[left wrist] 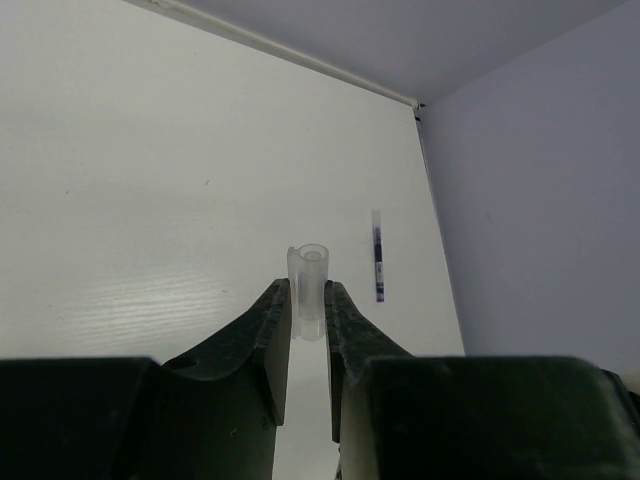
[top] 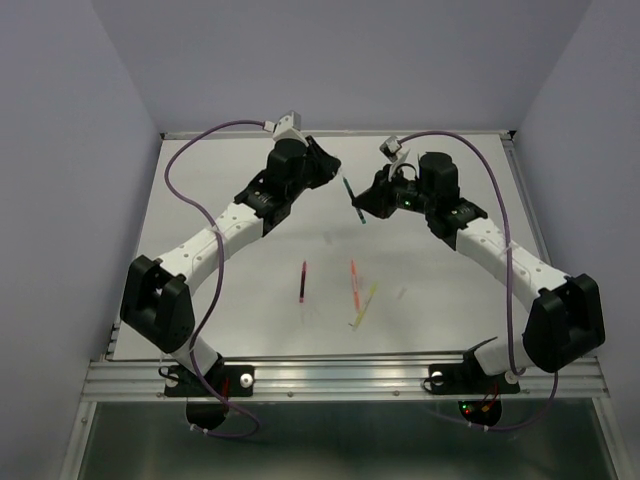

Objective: Insert the pens into the pen caps

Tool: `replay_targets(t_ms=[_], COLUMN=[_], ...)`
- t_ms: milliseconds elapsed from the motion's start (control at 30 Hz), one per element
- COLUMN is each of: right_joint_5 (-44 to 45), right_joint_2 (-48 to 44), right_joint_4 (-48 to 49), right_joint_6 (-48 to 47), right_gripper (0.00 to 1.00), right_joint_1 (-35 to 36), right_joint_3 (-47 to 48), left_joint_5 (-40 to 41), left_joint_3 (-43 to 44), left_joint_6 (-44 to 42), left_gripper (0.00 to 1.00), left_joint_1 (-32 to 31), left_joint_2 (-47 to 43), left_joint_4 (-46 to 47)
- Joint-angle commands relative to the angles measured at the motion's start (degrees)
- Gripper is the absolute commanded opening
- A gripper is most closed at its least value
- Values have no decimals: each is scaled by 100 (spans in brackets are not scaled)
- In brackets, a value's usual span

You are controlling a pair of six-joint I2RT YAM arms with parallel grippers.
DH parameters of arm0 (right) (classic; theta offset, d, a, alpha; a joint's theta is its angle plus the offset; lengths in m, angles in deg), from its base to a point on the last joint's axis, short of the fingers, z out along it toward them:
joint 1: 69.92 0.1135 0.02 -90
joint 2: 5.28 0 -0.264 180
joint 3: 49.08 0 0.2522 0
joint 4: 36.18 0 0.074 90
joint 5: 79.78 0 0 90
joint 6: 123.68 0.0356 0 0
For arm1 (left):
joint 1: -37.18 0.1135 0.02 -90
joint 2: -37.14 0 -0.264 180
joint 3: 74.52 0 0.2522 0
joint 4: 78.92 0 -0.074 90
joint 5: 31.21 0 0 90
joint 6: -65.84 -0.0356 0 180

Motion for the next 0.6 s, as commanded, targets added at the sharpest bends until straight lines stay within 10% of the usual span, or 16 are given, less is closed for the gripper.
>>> replay_targets(t_ms=[0,567], right_joint_5=[292,311], right_joint_2=[87,193], right_joint_4=[123,35], right_joint_6=[-15,-41], right_gripper=[7,7], right_joint_1=[41,41], right_joint_3=[326,467], left_joint_5=[-119,-444], left_joint_3=[-124,-194], left_joint_6=[221,318], left_gripper=[0,0], left_joint_1=[-9,-9], left_joint_2=[-393,-384], left_joint_4=[453,567])
